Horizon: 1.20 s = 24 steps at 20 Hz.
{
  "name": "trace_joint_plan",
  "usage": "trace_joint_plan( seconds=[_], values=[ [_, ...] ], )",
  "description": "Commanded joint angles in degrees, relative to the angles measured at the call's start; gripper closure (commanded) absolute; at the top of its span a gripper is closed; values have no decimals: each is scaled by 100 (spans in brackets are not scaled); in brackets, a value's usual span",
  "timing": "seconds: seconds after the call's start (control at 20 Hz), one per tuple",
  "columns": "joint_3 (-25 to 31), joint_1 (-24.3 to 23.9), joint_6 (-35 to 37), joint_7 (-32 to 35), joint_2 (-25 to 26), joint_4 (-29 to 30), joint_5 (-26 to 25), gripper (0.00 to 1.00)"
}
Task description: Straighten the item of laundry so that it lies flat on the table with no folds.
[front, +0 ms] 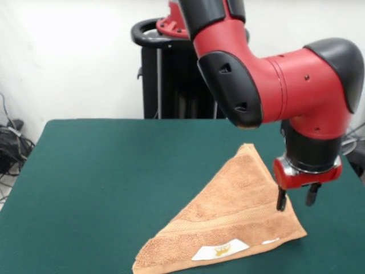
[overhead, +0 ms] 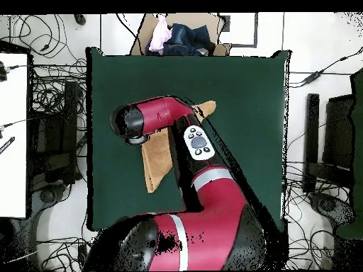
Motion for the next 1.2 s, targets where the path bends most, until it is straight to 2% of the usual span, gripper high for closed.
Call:
trace_joint_plan(
  seconds=[0.05, 0.45, 0.65, 1.2],
  values=[
    [-476, 250, -972, 1591, 277, -80, 150, 0],
    [-708, 442, -1596, 1689, 539, -112, 284, 0],
    [-846, 531, -1921, 1600, 803, -249, 398, 0],
    [-1035, 593, -2412, 1335, 1034, -273, 621, 0]
  ],
)
